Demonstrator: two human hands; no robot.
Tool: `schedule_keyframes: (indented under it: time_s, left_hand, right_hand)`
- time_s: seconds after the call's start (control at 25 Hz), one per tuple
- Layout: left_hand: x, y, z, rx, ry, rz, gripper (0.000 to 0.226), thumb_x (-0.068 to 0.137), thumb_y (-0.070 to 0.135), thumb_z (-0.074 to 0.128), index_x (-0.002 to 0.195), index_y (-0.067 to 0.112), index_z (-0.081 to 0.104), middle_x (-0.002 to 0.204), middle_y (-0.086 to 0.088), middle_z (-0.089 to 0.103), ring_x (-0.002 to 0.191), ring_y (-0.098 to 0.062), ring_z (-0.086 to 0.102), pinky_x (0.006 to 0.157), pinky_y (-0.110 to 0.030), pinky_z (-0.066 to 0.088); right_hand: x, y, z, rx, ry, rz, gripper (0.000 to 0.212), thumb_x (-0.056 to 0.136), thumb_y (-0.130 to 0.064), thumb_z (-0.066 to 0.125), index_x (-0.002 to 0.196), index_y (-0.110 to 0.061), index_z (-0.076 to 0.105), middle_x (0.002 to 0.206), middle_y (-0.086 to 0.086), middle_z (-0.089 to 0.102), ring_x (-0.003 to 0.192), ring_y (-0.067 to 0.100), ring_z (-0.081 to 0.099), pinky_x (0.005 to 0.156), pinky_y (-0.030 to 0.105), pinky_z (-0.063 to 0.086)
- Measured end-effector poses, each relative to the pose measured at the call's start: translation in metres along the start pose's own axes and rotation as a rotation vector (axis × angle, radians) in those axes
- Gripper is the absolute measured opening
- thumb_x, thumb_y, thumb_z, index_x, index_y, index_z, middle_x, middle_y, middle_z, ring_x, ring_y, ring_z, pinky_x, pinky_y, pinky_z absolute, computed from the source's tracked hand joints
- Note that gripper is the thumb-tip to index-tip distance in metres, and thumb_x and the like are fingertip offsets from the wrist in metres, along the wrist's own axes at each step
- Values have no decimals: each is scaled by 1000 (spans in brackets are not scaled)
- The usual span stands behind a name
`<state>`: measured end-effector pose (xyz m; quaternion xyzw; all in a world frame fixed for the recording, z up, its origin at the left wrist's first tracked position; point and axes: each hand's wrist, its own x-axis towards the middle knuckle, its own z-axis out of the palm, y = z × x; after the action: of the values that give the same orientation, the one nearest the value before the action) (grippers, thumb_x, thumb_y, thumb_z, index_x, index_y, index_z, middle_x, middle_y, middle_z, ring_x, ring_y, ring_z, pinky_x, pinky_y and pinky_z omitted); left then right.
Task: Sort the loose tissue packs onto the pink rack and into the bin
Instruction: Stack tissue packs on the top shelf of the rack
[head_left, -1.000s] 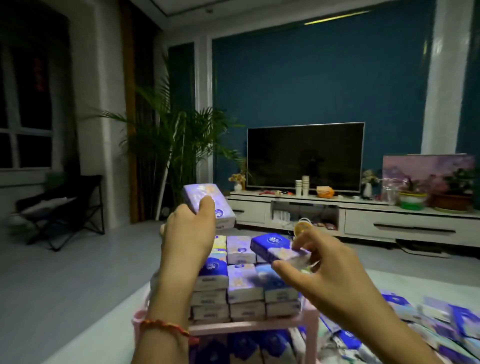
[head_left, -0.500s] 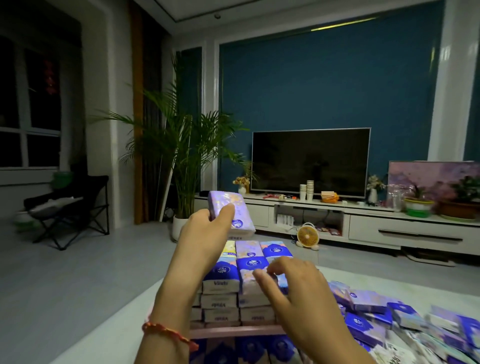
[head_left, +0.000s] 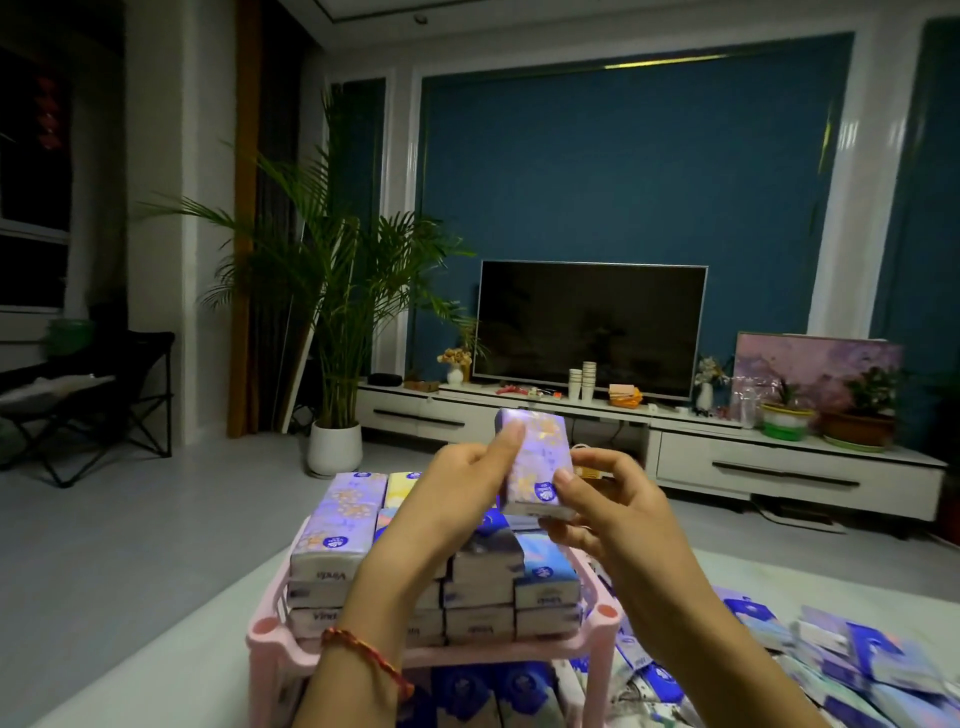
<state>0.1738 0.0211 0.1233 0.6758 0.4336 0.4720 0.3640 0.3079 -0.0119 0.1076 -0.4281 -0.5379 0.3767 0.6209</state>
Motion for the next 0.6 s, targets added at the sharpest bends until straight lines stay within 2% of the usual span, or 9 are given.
schedule_keyframes:
  time_s: [0.08, 0.12, 0.2, 0.28, 0.36, 0.48, 0.6]
  left_hand:
    - [-1, -2, -8, 114, 32, 30, 61, 74, 68, 40, 84, 14, 68, 81, 4, 66, 77, -12, 58, 66, -25, 43]
    - [-2, -4, -13, 197, 22, 26, 57, 70, 69, 47, 88, 19, 67, 88, 5, 66, 86, -12, 59, 69, -24, 44]
    - [-7, -7, -23, 433, -58, -29, 39, 73, 58, 63, 101, 30, 63, 104, 6, 60, 102, -10, 51, 73, -21, 41]
    - [-9, -12, -27, 626, -157, -92, 44, 73, 49, 69, 114, 36, 58, 120, 5, 50, 116, -11, 42, 83, -21, 36]
    - [-10, -13, -26, 685, -163, -127, 46, 74, 44, 71, 117, 40, 56, 130, 0, 37, 122, -15, 39, 86, -21, 33]
    - [-12, -11, -24, 741, -131, -131, 42, 79, 35, 68, 118, 42, 55, 131, -5, 30, 122, -22, 39, 85, -21, 32]
    - [-11, -13, -25, 761, -114, -115, 38, 82, 32, 65, 118, 42, 55, 130, -5, 30, 124, -21, 36, 86, -21, 31]
  right_hand:
    - [3, -1, -8, -102, 58, -13, 8, 89, -13, 59, 95, -16, 56, 86, 8, 67, 68, 15, 65, 53, 19, 53]
    - [5, 1, -13, -179, 80, -2, 8, 89, -12, 59, 96, -15, 55, 85, 9, 66, 66, 16, 63, 51, 19, 52]
    - [8, 6, -22, -341, 87, 67, 11, 88, -11, 60, 97, -10, 54, 81, 12, 65, 58, 16, 60, 51, 25, 50]
    - [10, 10, -25, -438, 56, 149, 12, 86, -12, 62, 93, -6, 54, 79, 16, 66, 48, 16, 55, 52, 29, 49]
    - [9, 15, -23, -527, 33, 168, 13, 86, -21, 62, 89, -8, 57, 82, 14, 69, 47, 15, 55, 52, 30, 48]
    - [7, 23, -20, -788, 16, 107, 24, 86, -44, 58, 86, -20, 58, 89, -1, 66, 73, 13, 61, 70, 33, 52]
    - [6, 21, -21, -767, -108, 123, 33, 84, -47, 59, 105, -22, 55, 100, -2, 61, 88, 14, 60, 75, 30, 49]
